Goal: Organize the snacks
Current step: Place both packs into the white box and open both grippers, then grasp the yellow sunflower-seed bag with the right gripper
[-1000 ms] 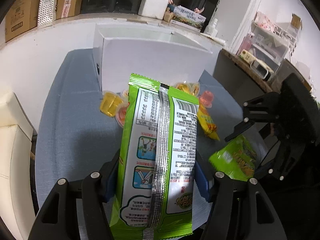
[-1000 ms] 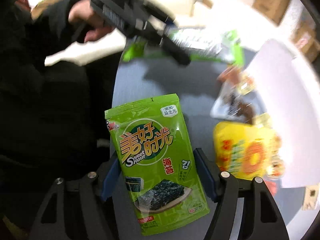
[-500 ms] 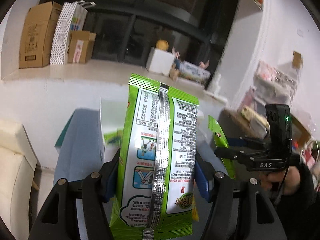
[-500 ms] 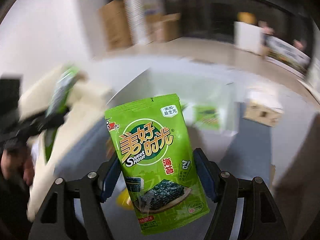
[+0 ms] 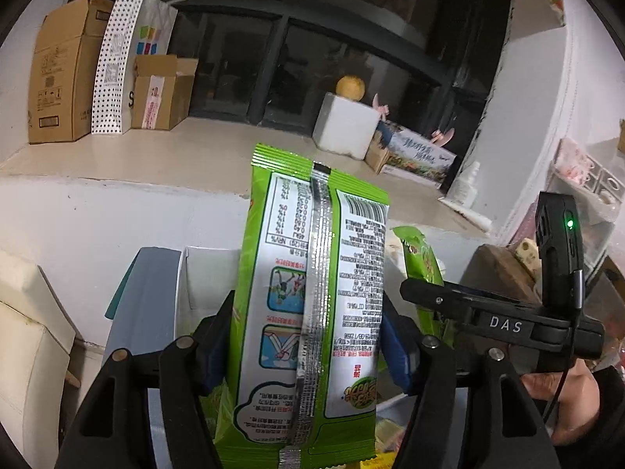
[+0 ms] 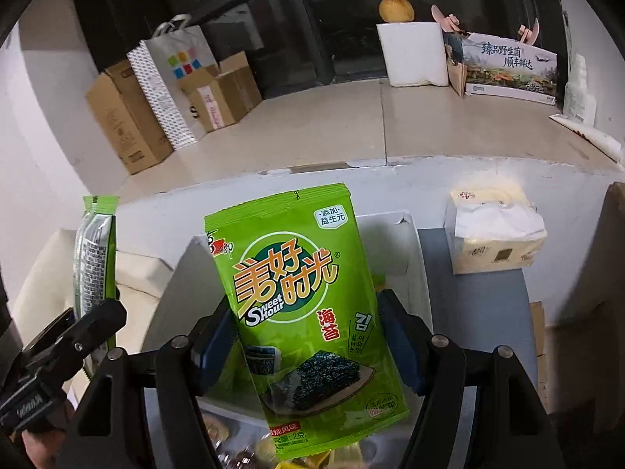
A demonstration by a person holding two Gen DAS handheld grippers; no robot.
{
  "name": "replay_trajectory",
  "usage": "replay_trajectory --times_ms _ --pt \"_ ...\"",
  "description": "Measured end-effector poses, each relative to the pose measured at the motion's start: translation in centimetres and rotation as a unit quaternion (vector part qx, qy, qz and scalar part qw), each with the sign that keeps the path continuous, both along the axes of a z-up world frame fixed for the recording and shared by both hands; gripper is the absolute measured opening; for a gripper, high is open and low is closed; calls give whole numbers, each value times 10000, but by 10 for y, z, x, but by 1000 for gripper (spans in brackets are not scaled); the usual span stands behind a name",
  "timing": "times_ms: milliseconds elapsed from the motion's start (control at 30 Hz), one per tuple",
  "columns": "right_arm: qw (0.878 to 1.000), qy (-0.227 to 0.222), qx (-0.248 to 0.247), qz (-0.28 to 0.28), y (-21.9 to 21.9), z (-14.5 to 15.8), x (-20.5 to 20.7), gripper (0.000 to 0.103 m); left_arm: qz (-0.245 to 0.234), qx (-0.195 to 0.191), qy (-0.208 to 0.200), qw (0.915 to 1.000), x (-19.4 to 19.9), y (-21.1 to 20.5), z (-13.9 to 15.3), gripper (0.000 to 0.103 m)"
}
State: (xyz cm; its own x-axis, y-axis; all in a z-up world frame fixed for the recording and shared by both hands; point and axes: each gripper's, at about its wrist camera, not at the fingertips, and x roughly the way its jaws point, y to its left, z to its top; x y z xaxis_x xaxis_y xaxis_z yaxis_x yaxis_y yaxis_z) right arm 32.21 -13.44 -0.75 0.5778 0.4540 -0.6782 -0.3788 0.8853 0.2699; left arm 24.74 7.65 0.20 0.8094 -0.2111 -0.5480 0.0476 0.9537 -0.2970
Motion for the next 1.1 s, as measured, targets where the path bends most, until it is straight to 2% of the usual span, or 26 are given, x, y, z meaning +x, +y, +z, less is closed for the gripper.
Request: replay_trajectory --times_ms 67,133,167,233,300,567,700,800,933,1000,1100 --pt "10000 52 -3 -73 4 -6 9 77 51 20 125 9999 9 1 -6 76" --pt "9998 169 -71 -125 8 -14 20 82 98 71 228 9997 18 3 -12 97" --pt "9996 238 -49 -128 9 -17 24 91 130 104 261 9995 18 4 -15 100" --pt "9991 404 16 -87 9 -24 30 97 190 140 323 9992 20 7 -20 102" --pt "9993 337 -47 -120 8 -25 30 103 196 137 389 9990 21 10 -24 103" --pt "10000 1 -51 -57 -4 -11 12 103 107 170 355 9992 6 13 -22 103" --pt "9995 -128 265 -111 -25 -1 -19 103 7 203 274 9994 -23 14 -20 103" --pt "9987 -133 462 -152 -43 -4 -49 103 -109 116 241 9996 -59 14 -27 103" --pt "9976 68 567 -403 -68 -26 -92 103 -113 -126 331 9993 -103 16 -44 103" --pt "9960 267 636 -564 -78 -46 -115 103 -82 -328 401 9986 -129 17 -60 103" --pt "9911 689 804 -806 -84 -80 -143 103 -32 -358 569 9977 -151 15 -78 103"
